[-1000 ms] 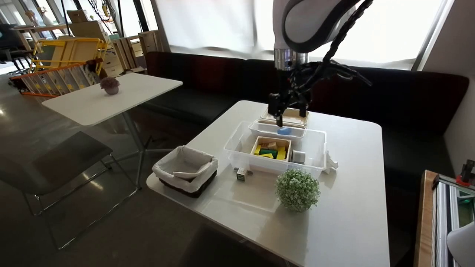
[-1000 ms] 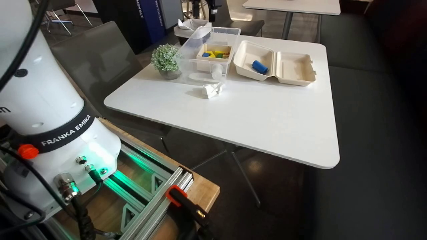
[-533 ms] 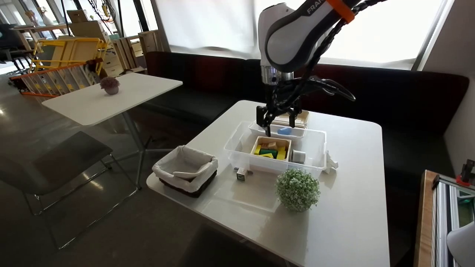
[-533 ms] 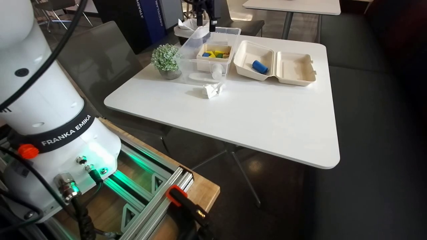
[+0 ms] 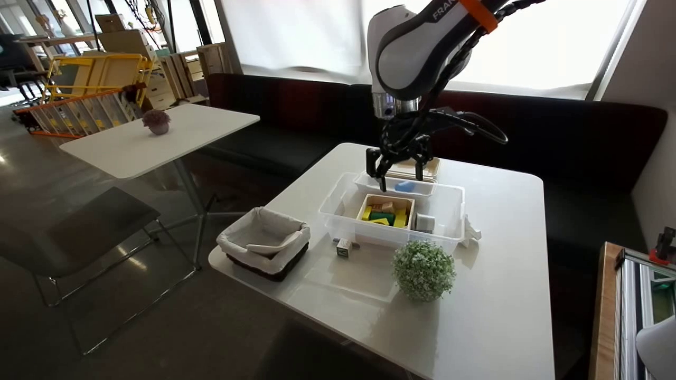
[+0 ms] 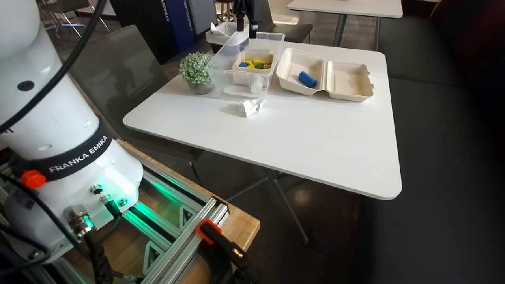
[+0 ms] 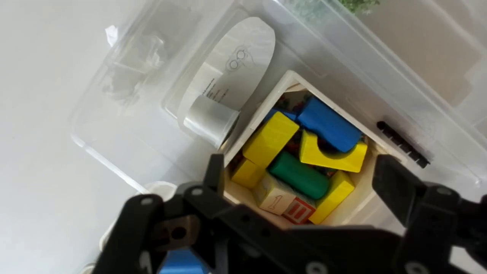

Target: Remove some objects from the box and put them inside the container

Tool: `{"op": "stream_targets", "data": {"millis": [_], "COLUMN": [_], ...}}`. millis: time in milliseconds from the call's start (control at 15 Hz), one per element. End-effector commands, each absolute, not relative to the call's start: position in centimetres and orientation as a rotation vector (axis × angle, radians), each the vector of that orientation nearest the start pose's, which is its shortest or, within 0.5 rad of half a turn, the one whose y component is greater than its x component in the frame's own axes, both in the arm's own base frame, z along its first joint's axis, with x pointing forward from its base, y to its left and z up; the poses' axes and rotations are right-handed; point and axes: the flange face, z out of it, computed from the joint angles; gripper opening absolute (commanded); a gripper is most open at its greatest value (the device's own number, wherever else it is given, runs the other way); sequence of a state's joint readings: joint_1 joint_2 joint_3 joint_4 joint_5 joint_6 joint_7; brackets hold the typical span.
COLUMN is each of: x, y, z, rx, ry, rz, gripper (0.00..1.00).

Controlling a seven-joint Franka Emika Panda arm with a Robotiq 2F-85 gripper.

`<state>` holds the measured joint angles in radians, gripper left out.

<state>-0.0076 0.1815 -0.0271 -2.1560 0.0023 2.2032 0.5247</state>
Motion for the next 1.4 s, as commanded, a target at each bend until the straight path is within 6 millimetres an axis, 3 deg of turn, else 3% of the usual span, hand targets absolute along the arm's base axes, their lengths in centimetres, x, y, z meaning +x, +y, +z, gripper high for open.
{"op": "stream_targets", "data": {"millis": [0,533,733,1000,1333], "x": [55.6,58.4,59.1,59.8,60.2], "y": [-2.8,-1.2,-1.6,-3.0,-3.5], "z": [28.8,24.7,23.4,22.3,20.4], "rx": [-2.970,-2.732,-2.670,-2.707,-2.770], "ry": [1.146,1.786,1.979,2.017,1.967], "rz": [0.338,0.289,0.174,0.050,0.057], "gripper": [1.00,1.00,1.00,1.00,1.00]}}
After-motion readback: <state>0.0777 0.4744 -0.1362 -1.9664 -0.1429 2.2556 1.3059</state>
